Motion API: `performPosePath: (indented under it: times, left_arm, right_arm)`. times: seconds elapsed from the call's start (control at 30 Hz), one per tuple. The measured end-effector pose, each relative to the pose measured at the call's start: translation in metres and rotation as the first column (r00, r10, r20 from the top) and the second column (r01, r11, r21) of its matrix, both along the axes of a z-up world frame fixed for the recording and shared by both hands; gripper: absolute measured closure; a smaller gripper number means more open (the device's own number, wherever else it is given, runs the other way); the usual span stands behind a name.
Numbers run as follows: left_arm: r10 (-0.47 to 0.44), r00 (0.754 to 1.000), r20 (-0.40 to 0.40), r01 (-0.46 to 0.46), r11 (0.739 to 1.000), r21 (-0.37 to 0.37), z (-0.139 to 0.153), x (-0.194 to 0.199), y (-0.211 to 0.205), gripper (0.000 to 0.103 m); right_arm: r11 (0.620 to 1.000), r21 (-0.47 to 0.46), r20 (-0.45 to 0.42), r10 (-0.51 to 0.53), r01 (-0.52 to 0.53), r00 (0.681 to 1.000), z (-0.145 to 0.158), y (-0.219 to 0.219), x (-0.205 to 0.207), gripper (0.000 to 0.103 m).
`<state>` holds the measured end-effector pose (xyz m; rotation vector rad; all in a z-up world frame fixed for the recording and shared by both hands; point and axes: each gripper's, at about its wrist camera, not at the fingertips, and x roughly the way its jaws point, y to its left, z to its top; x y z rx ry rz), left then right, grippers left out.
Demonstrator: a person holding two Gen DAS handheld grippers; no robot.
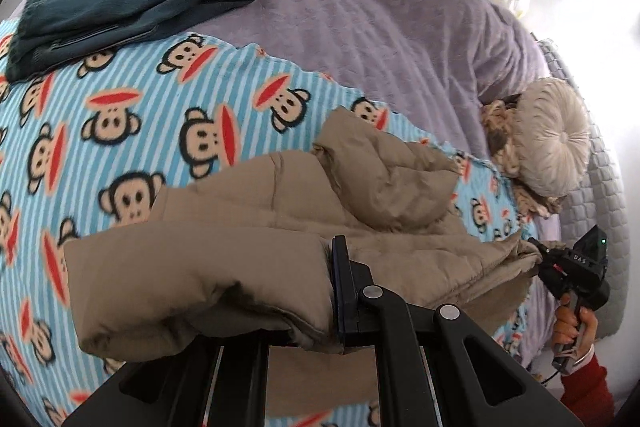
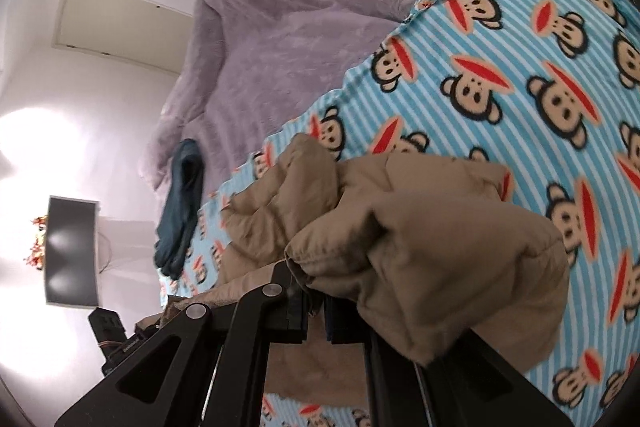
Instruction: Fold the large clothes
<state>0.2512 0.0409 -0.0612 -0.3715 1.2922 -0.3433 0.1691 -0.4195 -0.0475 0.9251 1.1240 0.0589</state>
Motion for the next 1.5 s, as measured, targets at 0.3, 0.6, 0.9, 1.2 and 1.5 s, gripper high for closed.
performPosePath:
  times: [0.3, 0.6, 0.9, 1.2, 1.5]
  left_arm:
    - [-0.047, 0.998, -0.041, 0.052, 0.991, 0.124, -0.087, 0.042, -0.02, 0.091]
    - [-0.039, 0.999, 0.033, 0.034, 0.988, 0.149, -0.078, 0.035, -0.022, 0.083]
    - [-0.107, 0.966, 0.237, 0.043, 0.965, 0.259, -0.012, 0.004, -0.023, 0.0]
    - [-0.209, 0.942, 0.262, 0.126, 0.945, 0.302, -0.029, 0.013, -0.071, 0.044]
    - [-0.143, 0.952, 0.272, 0.014, 0.906, 0.424, -0.094, 0.029, -0.042, 0.044]
  right_arm:
    - [1.0, -0.024, -0.114, -0.015, 0.012, 0.993, -0.087, 0.003, 0.054, 0.097]
    - [0.998, 0.006, -0.139, -0.054, 0.056, 0.989, -0.123, 0.0, 0.056, 0.094]
    - [0.998, -0.066, -0.035, -0.015, 0.012, 0.999, -0.075, -0.001, 0.049, 0.028]
    - [0.915, -0.263, 0.023, 0.323, -0.306, 0.946, -0.055, 0.092, 0.043, 0.08]
    - [0.812, -0.531, -0.047, 0.256, -0.241, 0.966, -0.104, 0.057, 0.046, 0.087]
